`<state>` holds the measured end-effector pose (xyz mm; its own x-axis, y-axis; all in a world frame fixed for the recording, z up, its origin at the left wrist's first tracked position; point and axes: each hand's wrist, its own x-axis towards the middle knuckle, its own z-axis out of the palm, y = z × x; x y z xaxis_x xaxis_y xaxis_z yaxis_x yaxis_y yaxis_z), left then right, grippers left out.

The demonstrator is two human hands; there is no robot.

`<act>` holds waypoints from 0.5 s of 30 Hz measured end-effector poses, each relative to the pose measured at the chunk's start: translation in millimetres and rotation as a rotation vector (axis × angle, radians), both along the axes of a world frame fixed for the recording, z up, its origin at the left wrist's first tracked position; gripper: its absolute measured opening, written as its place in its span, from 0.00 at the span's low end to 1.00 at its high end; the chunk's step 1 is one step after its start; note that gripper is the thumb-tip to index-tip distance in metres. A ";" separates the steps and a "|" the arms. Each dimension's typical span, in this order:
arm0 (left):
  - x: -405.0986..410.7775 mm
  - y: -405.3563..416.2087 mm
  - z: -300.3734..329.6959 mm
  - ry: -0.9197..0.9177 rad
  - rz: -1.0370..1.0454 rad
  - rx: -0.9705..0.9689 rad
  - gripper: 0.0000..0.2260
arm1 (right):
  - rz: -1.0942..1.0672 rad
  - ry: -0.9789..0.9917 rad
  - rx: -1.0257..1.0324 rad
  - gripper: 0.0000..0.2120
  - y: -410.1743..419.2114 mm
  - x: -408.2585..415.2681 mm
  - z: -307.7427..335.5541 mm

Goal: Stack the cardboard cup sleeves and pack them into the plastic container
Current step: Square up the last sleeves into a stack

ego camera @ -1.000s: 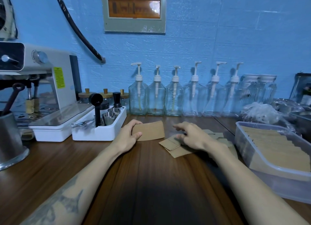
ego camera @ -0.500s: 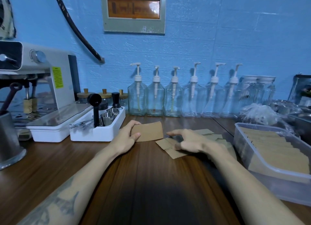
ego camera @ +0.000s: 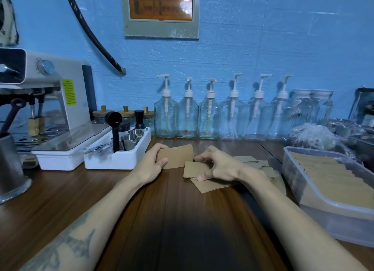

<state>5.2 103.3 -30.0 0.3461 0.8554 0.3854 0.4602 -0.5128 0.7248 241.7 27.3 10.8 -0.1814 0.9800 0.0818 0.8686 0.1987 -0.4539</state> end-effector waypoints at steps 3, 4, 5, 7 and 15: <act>0.0 -0.1 -0.2 0.005 -0.007 0.009 0.11 | 0.008 -0.022 0.064 0.36 0.8 -2.5 0.3; 0.0 -0.1 -0.3 0.007 -0.013 0.011 0.11 | 0.009 -0.047 0.086 0.36 1.0 -4.0 0.3; -0.2 0.0 -0.4 0.010 -0.020 0.011 0.11 | 0.011 -0.066 0.107 0.36 1.2 -5.7 0.4; -0.3 0.2 -0.6 0.018 -0.030 0.004 0.12 | 0.017 -0.039 0.153 0.32 1.6 -8.1 1.4; -1.0 1.7 -0.7 0.016 -0.101 -0.095 0.23 | -0.004 0.309 0.365 0.16 0.7 -7.7 7.2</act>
